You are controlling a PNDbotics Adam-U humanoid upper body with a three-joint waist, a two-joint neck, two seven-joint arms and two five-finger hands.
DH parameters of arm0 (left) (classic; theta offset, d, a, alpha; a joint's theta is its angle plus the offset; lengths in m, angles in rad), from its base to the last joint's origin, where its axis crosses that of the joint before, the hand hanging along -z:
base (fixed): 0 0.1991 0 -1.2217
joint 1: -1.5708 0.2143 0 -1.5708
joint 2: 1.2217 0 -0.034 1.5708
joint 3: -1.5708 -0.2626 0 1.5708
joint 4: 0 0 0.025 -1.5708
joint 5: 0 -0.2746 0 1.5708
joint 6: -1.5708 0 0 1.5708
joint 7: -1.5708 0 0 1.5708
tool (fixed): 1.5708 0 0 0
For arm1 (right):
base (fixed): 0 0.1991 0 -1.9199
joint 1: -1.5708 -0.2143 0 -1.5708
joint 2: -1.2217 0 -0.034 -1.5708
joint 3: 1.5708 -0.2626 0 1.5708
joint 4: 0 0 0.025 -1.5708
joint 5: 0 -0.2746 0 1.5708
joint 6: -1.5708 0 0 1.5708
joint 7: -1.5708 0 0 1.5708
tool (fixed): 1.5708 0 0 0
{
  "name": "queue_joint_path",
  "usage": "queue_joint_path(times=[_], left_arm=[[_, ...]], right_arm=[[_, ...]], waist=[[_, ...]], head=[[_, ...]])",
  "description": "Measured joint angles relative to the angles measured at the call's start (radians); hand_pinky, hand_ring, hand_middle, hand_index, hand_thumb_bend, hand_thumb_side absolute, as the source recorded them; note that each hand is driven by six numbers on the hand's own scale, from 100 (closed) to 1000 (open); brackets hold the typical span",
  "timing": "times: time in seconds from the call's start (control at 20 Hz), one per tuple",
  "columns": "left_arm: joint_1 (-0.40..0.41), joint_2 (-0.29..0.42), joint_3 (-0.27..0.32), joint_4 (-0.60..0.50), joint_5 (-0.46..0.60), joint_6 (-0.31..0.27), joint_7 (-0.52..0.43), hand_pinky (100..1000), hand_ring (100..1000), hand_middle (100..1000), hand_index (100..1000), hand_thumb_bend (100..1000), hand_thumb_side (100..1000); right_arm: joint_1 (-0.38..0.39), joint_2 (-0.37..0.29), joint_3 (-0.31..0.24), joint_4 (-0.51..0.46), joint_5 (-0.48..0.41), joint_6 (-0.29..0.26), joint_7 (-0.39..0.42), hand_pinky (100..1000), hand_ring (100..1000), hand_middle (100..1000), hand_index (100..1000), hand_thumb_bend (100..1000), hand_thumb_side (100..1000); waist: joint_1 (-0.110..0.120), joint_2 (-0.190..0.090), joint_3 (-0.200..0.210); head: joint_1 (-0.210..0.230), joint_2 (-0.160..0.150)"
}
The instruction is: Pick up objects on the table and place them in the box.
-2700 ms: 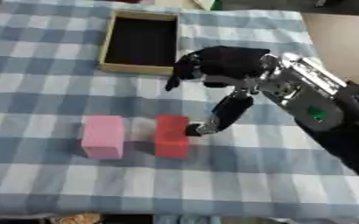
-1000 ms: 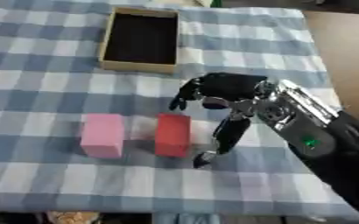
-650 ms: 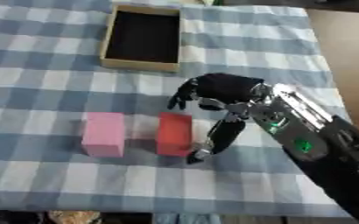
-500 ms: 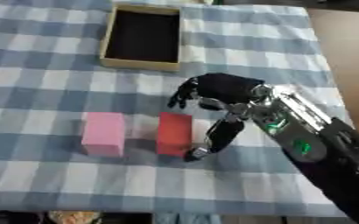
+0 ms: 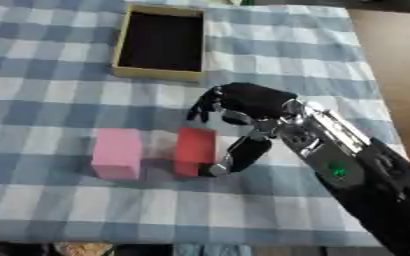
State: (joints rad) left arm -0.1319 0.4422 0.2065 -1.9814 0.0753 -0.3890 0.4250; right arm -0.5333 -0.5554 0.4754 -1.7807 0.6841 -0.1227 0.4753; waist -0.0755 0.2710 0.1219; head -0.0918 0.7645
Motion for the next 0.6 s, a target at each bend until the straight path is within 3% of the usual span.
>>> queue_joint_path(times=[0.3,0.6], left_arm=[[0.000,0.000,0.000,0.000,0.000,-0.001,-0.003,639,531,565,785,100,938],[0.000,0.000,0.000,0.000,0.000,-0.002,-0.005,639,530,565,785,100,939]], right_arm=[[-0.004,0.023,0.008,0.012,0.026,-0.006,0.007,792,781,577,763,519,459],[-0.013,0.031,0.011,0.017,0.029,-0.018,0.009,775,745,502,691,463,434]], waist=[[0.000,0.000,0.001],[0.000,0.003,0.001]], head=[[-0.002,0.000],[-0.004,0.000]])
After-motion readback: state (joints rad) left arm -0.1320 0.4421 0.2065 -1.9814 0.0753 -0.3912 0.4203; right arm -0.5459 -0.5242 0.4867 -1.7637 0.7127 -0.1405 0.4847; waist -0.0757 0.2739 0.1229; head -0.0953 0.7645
